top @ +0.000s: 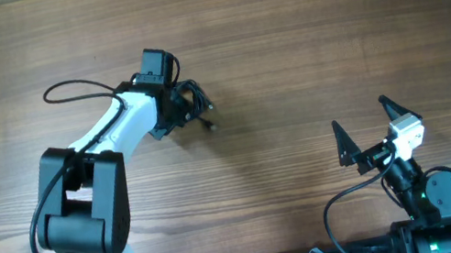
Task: Untangle cables
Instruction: 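Grasp the cable coil with the left gripper and lift it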
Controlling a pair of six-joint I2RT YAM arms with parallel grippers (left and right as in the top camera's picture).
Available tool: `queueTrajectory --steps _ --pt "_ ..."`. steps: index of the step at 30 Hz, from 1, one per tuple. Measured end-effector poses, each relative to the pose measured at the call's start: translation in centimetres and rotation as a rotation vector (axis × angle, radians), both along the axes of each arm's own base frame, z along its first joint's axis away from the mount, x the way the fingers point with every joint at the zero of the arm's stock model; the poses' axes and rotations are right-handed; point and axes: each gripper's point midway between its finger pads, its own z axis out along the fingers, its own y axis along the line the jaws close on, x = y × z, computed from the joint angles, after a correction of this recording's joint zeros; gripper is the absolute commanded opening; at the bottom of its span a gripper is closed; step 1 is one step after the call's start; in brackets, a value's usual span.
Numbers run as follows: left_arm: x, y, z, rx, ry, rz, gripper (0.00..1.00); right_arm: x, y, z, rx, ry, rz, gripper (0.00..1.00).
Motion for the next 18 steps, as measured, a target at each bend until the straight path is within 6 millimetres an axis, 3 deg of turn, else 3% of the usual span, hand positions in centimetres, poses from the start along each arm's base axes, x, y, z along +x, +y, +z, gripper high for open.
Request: queueTrajectory --steps 5,8,12,15,18 --pt "0.0 0.0 0.1 0.0 -0.002 -0.001 0.04 0.0 0.0 0.0 0.0 0.0 0.0 1.0" --pt "-0.6 -0.1 1.4 0.004 -0.015 -0.118 0.04 0.0 0.0 0.0 0.0 0.0 0.0 1.0" --pt "-1.0 -1.6 7.7 -0.004 -0.161 -0.452 0.04 0.0 0.0 0.0 0.0 0.0 0.0 1.0" --pt "-2.5 -1.6 11.4 0.033 -0.23 -0.64 0.04 0.0 0.0 0.0 0.0 0.0 0.0 1.0" --pt "-3.0 -1.7 12.5 0.052 -0.256 -0.718 0.04 0.0 0.0 0.0 0.0 0.0 0.0 1.0"
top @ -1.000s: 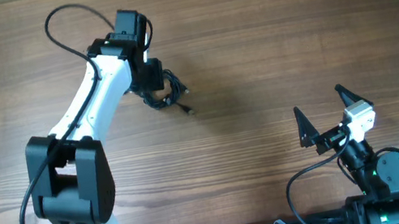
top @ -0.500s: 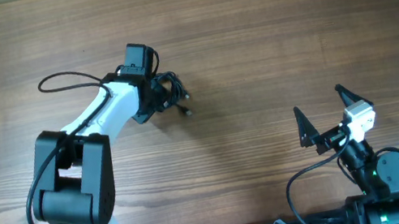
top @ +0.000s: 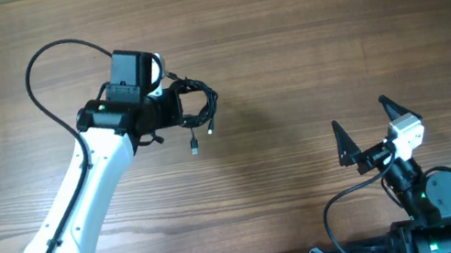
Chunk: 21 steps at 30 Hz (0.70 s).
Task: Untangle cables
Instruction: 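Grasp the cable coil with the left gripper and lift it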
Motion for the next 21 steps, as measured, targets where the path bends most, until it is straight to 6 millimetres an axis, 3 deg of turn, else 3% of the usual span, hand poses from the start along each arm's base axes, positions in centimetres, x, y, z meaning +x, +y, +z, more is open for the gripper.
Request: queueTrajectory --steps 15,21 --pt "-1.2 -2.2 0.2 -0.1 0.04 -0.103 0.04 -0.1 0.3 0.3 0.051 0.004 0.021 1.0" --pt "-1.4 -2.5 0.3 -0.151 0.071 -0.039 0.04 -1.2 2.9 0.1 0.766 0.317 0.181 1.0"
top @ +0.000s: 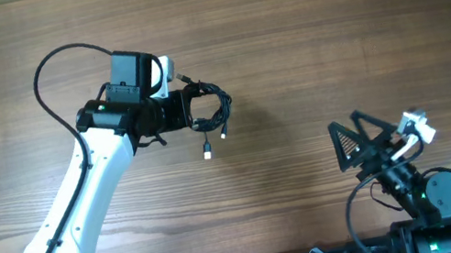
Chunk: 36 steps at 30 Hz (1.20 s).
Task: Untangle cables
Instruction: 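Grasp the cable coil with the left gripper and lift it, then move the right gripper toward the held coil and grasp a loop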
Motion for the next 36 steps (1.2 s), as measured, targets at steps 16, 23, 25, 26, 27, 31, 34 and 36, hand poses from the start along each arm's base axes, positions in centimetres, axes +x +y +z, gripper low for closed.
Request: queueTrajectory --steps 16,23,25,26,27,31,34,36 --pt "-0.3 -0.7 0.1 -0.018 -0.003 -0.048 0.04 4.1 0.4 1.5 -0.068 0.364 0.053 0.96" --pt "-2.5 -4.1 0.4 0.001 -0.095 -0.415 0.04 6.5 6.4 3.0 -0.067 0.187 0.533 0.76" --pt "-2.6 -4.4 0.4 0.004 -0.106 -0.446 0.04 6.2 8.5 0.7 -0.045 0.251 0.634 0.75" --pt "-2.7 -4.5 0.4 0.003 -0.108 -0.451 0.04 5.9 9.5 0.1 -0.043 0.257 0.676 0.71" --pt "-2.7 -4.5 0.4 0.005 -0.112 -0.46 0.04 5.8 10.5 -0.1 -0.043 0.248 0.713 0.68" --pt "-3.0 -4.4 0.3 0.032 -0.141 -0.544 0.04 5.9 12.9 0.0 -0.012 0.234 0.764 0.51" --pt "-3.0 -4.4 0.3 0.072 -0.2 -0.66 0.04 7.3 13.2 -1.0 0.05 0.332 0.676 0.5" --pt "-3.0 -4.4 0.3 0.095 -0.234 -0.725 0.04 7.8 13.4 -1.1 0.07 0.357 0.637 0.5"
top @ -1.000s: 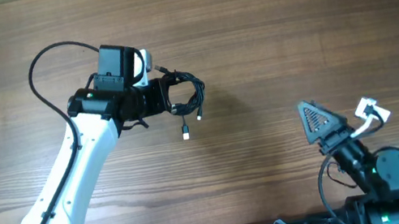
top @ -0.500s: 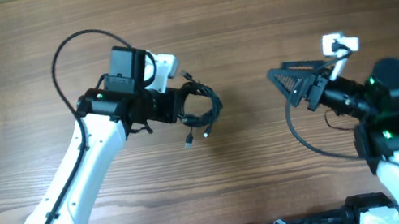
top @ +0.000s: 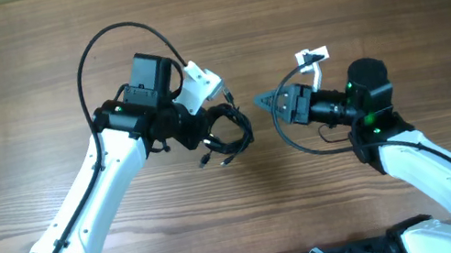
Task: Untangle cables
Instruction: 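Move the right gripper toward the held coil and grasp a loop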
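Observation:
A black cable bundle (top: pixel 233 134), coiled in tangled loops with a small plug end hanging at its lower left, hangs from my left gripper (top: pixel 207 128), which is shut on its left side above the table's middle. My right gripper (top: pixel 262 100) points left at the bundle from a short gap to its right. Its fingers overlap in the overhead view, so their spread does not show. Nothing is seen in them.
The wooden table runs under both arms. The left arm's own black cable (top: pixel 112 35) arches above its wrist. The right arm's cable (top: pixel 299 146) loops below its wrist. The arm bases stand at the front edge.
The left gripper has carried the bundle a little right and toward the front. The right arm has left its rest at the front right and now reaches to just right of the bundle.
The left gripper was down on the bundle at the table's left of centre while the right arm rested, open, at the front right. Then the bundle hung lifted and further right at each moment. The right arm stirred, and now faces the bundle.

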Controlling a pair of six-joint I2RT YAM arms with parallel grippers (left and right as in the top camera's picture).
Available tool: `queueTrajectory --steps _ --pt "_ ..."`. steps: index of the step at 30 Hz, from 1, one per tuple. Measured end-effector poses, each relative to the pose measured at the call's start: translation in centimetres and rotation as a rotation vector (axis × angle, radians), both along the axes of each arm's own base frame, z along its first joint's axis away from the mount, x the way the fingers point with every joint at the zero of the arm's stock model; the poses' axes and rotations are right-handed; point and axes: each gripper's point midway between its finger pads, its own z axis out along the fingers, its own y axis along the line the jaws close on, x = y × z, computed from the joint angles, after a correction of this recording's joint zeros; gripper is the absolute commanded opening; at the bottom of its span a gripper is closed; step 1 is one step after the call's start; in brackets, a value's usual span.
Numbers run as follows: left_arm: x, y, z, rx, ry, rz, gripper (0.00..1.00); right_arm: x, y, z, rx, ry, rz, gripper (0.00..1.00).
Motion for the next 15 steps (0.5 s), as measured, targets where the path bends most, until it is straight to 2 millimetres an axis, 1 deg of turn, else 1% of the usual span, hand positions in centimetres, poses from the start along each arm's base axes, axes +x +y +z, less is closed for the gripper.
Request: queueTrajectory --steps 4,7,10,11,12,13,15 --pt "0.0 -0.1 0.0 0.014 -0.04 -0.073 0.04 0.0 1.3 -0.1 0.0 0.027 -0.028 0.5" --pt "-0.4 -0.7 0.3 -0.023 -0.037 -0.111 0.04 -0.3 2.4 -0.3 -0.007 0.037 -0.041 0.49" --pt "-0.9 -1.4 0.7 -0.069 -0.025 -0.138 0.04 -0.3 2.8 -0.3 -0.007 0.046 -0.056 0.47" --pt "-1.2 -1.9 1.0 -0.098 -0.016 -0.152 0.04 -0.2 2.8 -0.2 -0.003 0.049 -0.063 0.46" --pt "-1.4 -2.1 1.2 -0.117 -0.011 -0.163 0.04 -0.1 2.8 -0.2 0.001 0.051 -0.069 0.43" --pt "-1.6 -2.5 1.4 -0.14 -0.004 -0.174 0.04 0.1 2.7 0.0 0.011 0.052 -0.076 0.29" --pt "-2.0 -2.9 1.7 -0.173 0.005 -0.191 0.04 0.1 2.7 0.2 0.017 0.054 -0.081 0.17"
